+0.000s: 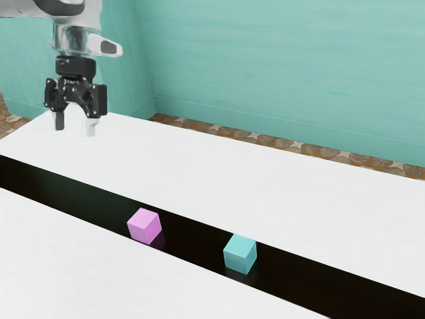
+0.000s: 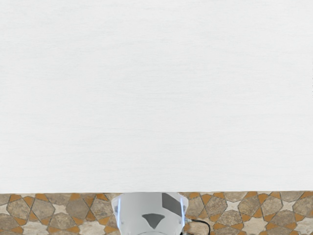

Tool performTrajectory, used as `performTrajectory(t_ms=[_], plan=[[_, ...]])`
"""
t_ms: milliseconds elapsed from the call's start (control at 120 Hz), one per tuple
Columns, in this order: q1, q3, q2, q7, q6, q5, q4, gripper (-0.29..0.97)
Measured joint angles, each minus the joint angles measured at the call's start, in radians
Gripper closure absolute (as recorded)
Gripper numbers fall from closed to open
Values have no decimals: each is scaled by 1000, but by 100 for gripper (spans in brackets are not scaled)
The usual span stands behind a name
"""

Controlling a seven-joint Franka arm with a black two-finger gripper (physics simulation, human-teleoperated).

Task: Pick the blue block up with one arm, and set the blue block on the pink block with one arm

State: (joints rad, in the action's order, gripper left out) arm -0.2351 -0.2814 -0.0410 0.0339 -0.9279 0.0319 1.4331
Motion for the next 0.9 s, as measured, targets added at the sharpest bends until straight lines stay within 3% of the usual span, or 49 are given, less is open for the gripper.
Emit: performTrajectory(t_ms=[133,267,550,725,900], plan=[[78,0,-5,18,-351,32,11,2],[100,22,-61,-18,-491,71,-56,2],[-88,76,-379,-168,-817,184,14,4],[-152,63,-431,-252,-1003,240,154,6],[-227,68,-432,-280,-1110,255,225,10]])
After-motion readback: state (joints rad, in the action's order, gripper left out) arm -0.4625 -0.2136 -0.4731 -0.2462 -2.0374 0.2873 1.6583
